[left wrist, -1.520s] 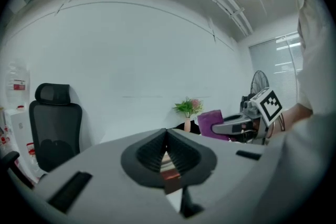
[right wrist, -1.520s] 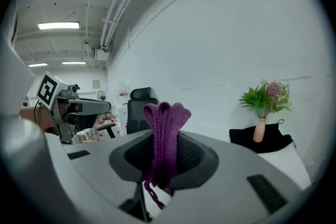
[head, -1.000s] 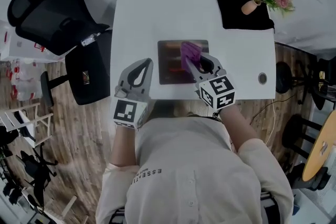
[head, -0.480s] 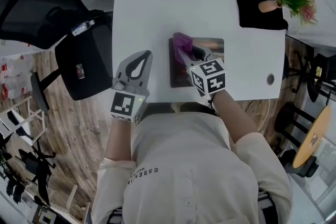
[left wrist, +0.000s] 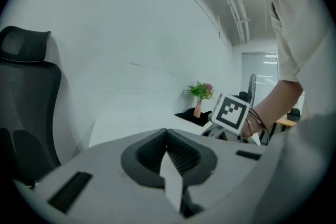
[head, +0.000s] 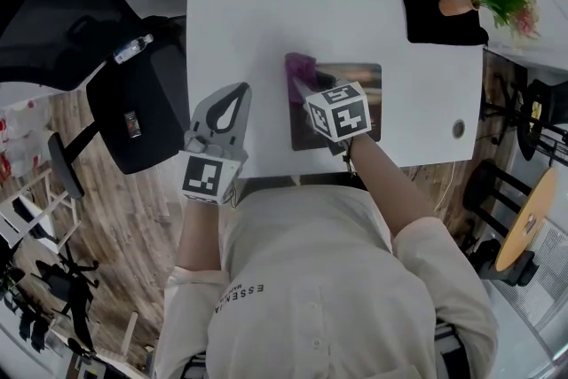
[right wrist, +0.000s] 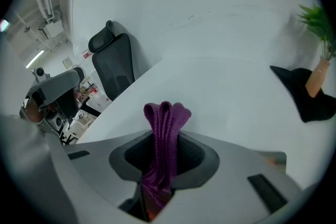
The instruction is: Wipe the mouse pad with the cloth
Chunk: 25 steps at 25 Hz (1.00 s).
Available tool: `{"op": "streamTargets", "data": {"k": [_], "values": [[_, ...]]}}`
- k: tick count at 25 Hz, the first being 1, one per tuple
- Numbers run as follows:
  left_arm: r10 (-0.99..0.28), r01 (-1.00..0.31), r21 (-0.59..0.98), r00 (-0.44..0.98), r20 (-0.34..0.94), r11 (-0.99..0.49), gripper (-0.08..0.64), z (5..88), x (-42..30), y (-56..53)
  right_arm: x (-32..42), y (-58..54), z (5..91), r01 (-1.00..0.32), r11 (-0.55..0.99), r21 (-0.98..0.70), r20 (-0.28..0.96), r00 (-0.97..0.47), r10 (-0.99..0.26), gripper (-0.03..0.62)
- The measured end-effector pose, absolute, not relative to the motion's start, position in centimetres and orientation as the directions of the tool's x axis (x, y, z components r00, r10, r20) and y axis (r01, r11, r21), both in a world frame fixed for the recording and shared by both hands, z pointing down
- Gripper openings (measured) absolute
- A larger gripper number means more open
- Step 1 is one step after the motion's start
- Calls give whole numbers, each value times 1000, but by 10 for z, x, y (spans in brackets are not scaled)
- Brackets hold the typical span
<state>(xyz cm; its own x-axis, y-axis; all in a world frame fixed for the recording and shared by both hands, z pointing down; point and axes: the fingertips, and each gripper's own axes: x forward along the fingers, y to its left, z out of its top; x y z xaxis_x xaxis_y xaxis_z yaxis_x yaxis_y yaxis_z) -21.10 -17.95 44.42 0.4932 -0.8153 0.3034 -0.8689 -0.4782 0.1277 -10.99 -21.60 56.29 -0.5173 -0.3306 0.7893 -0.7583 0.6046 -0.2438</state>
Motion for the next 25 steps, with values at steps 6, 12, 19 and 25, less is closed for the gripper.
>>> {"op": "streamTargets", "data": {"k": [6, 12, 19, 25], "values": [[-812, -868, 124, 494, 310, -481, 0, 442, -202, -179, -100, -221, 567, -763, 594, -255, 794, -516, -322, 105], [-811, -867, 88, 491, 317, -490, 0, 440, -185, -179, -82, -222, 566, -775, 547, -318, 776, -544, -319, 106], [-814, -877, 71, 470, 341, -476, 0, 438, -154, -179, -52, -223, 568, -770, 538, -342, 769, -559, -311, 106], [-821, -878, 41, 462, 335, -477, 0, 435, -134, -180, -28, -225, 569, -766, 538, -351, 764, -566, -309, 106]]}}
